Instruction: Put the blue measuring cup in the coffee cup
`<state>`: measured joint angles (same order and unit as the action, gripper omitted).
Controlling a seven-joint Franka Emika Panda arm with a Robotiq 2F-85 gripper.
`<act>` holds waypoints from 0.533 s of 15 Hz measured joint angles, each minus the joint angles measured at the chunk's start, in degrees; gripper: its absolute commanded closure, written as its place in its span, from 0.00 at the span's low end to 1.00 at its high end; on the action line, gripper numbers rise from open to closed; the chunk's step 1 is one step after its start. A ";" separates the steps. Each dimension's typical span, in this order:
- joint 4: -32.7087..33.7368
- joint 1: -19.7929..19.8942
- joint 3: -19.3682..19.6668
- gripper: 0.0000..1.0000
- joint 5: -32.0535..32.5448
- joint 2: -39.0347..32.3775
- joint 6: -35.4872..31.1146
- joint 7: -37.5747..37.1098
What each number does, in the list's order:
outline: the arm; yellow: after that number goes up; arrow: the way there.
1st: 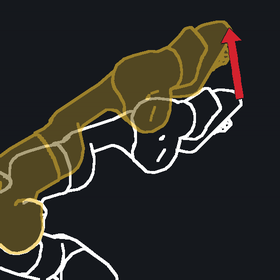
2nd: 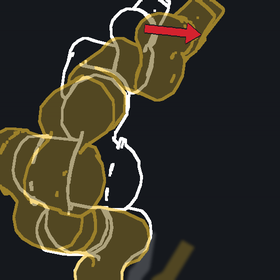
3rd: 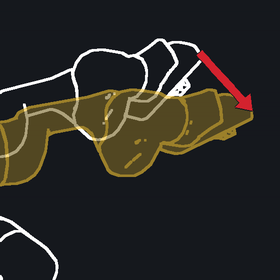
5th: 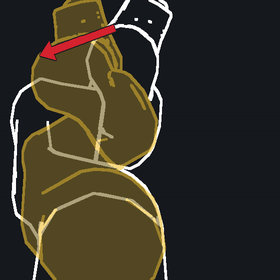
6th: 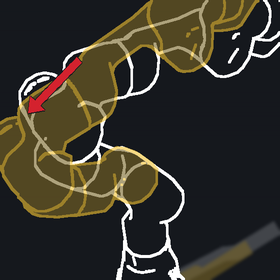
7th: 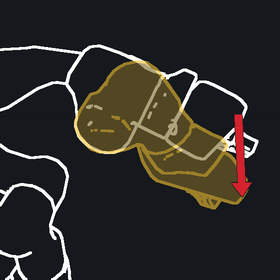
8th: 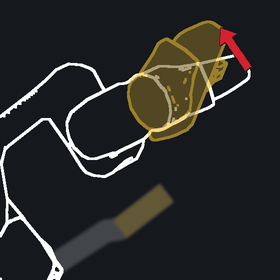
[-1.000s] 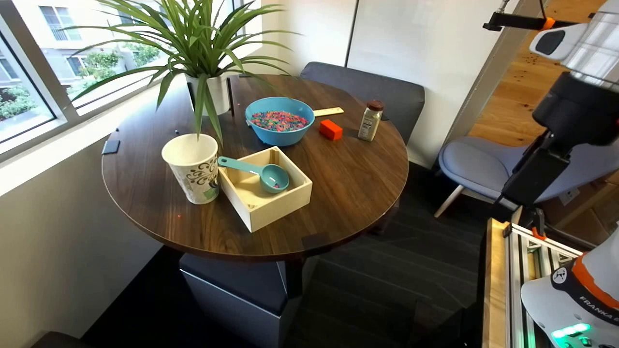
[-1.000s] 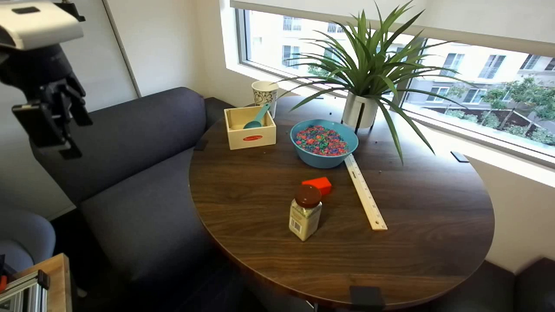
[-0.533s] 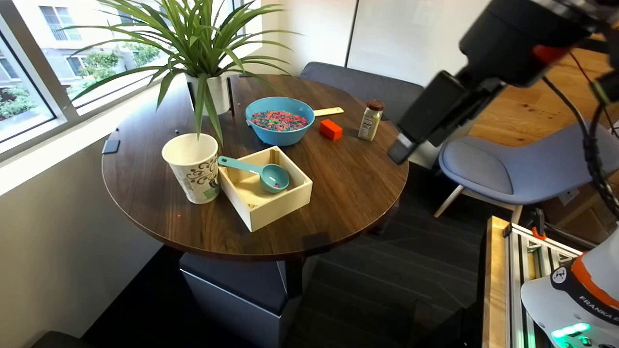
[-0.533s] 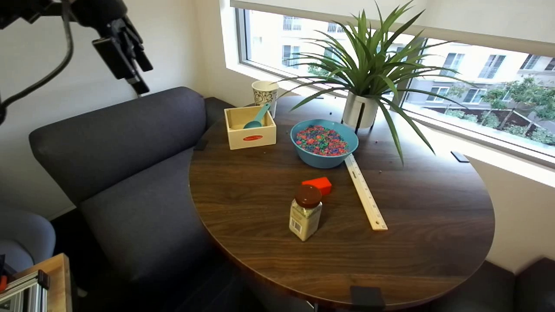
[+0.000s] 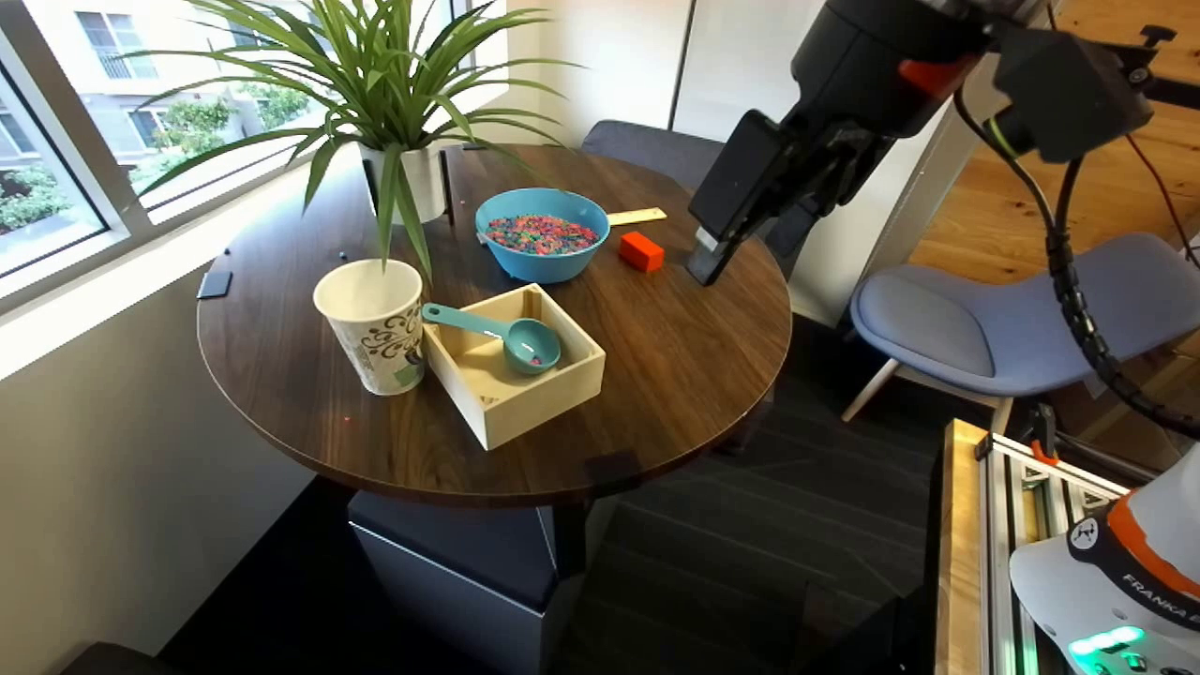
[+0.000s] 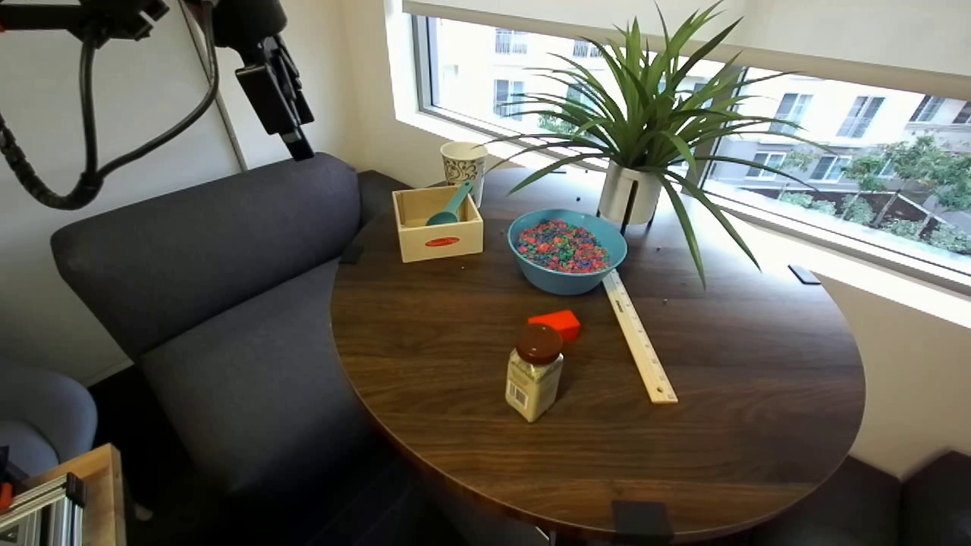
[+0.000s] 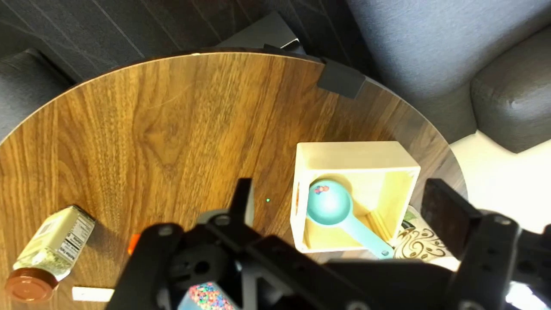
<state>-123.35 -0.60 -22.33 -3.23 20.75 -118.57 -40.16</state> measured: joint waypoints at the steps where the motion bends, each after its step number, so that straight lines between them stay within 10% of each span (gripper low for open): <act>1: 0.04 -0.54 0.97 0.00 0.00 -0.67 -0.34 1.67; 8: 3.24 -1.56 1.74 0.00 7.80 -12.31 -3.58 -9.66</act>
<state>-120.11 -2.16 -20.59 4.57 8.45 -122.15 -49.82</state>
